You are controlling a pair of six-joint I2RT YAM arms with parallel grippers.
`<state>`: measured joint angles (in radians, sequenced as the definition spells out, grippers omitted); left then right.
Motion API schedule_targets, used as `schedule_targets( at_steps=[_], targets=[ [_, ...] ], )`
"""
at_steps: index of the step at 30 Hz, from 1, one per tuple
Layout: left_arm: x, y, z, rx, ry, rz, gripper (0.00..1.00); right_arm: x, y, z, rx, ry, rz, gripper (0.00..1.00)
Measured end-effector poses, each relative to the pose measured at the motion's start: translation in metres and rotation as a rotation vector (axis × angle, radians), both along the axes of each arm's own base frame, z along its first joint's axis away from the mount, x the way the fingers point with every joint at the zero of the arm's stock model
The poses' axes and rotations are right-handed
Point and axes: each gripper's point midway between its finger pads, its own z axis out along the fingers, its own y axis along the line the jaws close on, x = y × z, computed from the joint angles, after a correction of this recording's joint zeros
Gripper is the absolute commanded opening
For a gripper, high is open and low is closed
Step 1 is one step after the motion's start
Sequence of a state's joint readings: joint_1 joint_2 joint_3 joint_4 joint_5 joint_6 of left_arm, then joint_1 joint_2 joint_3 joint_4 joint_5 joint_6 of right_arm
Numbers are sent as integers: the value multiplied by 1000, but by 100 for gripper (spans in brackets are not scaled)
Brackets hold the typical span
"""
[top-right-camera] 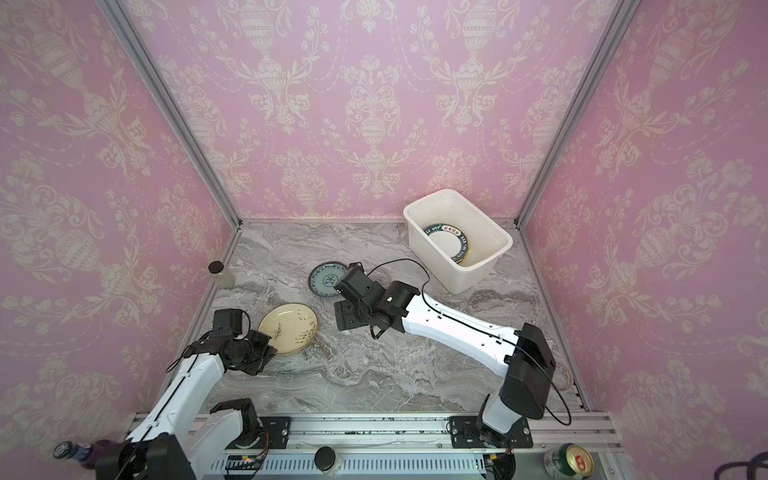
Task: Place the plates into the plastic bin on the countertop
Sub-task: 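Close the left gripper on the cream plate's rim and tilt it up, then drag the cream plate toward the robot with the left gripper while the right approaches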
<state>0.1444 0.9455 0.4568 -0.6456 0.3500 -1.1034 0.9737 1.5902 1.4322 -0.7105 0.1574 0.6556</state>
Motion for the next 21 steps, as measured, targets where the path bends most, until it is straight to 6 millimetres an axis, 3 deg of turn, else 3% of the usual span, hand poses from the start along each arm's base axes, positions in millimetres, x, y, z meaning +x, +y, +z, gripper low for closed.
schedule_targets(
  at_steps=[8,21],
  targets=[
    [-3,-25,1,-34,25,-163,0,-1,-29,4,10,-14,-58,86],
    [-2,-93,9,-82,76,-555,0,4,-66,-9,58,28,-179,87]
  ],
)
